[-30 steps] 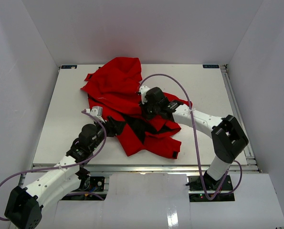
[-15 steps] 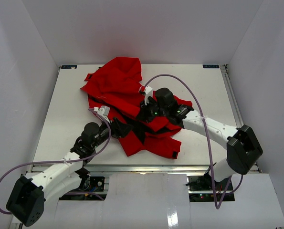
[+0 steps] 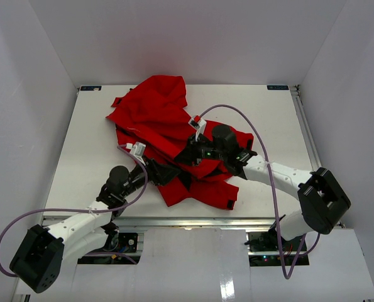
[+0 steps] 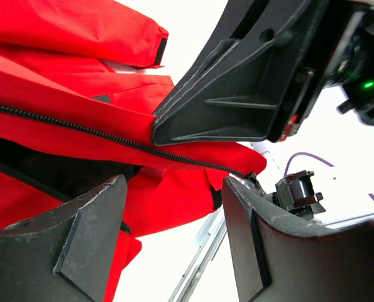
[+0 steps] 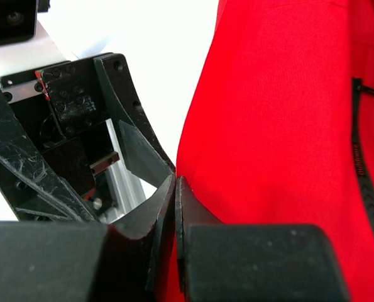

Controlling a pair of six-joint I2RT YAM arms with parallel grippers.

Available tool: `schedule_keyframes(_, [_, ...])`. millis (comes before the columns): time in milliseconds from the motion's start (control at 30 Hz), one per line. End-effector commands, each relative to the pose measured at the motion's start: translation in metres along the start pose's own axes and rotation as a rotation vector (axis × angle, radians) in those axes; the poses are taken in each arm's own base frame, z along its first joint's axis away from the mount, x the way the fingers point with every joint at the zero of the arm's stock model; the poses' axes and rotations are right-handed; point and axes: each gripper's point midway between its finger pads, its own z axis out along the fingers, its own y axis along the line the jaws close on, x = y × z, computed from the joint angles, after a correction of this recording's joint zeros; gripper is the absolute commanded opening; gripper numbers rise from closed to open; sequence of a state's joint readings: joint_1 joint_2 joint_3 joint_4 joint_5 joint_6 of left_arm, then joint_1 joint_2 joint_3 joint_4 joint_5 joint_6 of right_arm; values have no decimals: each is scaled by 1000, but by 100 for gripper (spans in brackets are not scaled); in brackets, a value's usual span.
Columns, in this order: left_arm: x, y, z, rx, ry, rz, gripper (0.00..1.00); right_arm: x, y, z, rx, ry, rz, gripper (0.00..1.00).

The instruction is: Zip up the jacket

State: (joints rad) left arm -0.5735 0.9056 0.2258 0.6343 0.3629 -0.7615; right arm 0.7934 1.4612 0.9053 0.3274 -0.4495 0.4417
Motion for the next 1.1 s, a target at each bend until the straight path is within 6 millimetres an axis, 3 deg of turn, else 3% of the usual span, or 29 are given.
schedule_keyframes(0, [-11, -15, -1, 59, -44, 4, 73, -21, 26, 2, -103, -106, 7, 8])
schedule_keyframes(467, [0, -13, 3, 75, -17, -66, 69, -7, 33, 19, -120, -101, 39, 8])
schedule_keyframes(500, [0, -13, 2, 77, -20, -67, 67, -5, 33, 20, -121, -97, 40, 8])
schedule_keyframes(667, [1, -12, 2, 79, -21, -71, 30, 6, 31, 23, -118, -79, 48, 8])
schedule_keyframes(833, [4, -9, 0, 63, -20, -76, 2, 6, 27, 20, -92, -88, 42, 8])
schedule_keyframes(1000, [-2, -12, -6, 62, -46, -57, 0, 7, 21, 19, -54, -84, 27, 10])
schedule_keyframes(1067, [-4, -15, -8, 68, -54, -43, 5, 7, 16, 18, -32, -82, 11, 21])
